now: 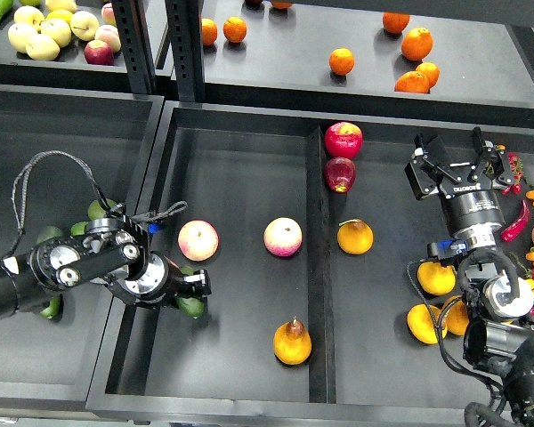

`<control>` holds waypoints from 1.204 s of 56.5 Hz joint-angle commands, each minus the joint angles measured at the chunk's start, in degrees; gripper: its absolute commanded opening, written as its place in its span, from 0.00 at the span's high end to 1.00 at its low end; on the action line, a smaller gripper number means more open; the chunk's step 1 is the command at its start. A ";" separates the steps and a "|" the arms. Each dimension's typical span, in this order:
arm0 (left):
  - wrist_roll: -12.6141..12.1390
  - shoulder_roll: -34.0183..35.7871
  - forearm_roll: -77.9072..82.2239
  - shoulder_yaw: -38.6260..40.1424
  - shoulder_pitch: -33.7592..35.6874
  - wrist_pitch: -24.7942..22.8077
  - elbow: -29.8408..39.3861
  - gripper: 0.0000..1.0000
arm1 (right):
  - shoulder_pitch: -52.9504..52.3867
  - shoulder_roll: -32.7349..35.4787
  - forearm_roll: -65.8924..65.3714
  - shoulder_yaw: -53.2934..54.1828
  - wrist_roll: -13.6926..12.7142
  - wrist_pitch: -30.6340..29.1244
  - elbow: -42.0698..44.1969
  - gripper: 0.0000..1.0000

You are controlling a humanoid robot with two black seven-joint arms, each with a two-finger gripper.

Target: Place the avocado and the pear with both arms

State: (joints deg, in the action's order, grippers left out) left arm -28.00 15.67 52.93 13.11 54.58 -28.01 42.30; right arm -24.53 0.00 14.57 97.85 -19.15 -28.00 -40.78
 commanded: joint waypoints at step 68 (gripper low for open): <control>0.00 14.13 -1.34 6.41 -8.18 0.01 -1.43 0.44 | 0.01 0.00 0.29 -1.00 -0.18 0.00 -0.01 0.01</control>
State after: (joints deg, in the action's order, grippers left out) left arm -28.00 29.96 51.78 19.63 47.00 -27.99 40.92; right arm -24.57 0.00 14.86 97.09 -19.34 -28.01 -40.78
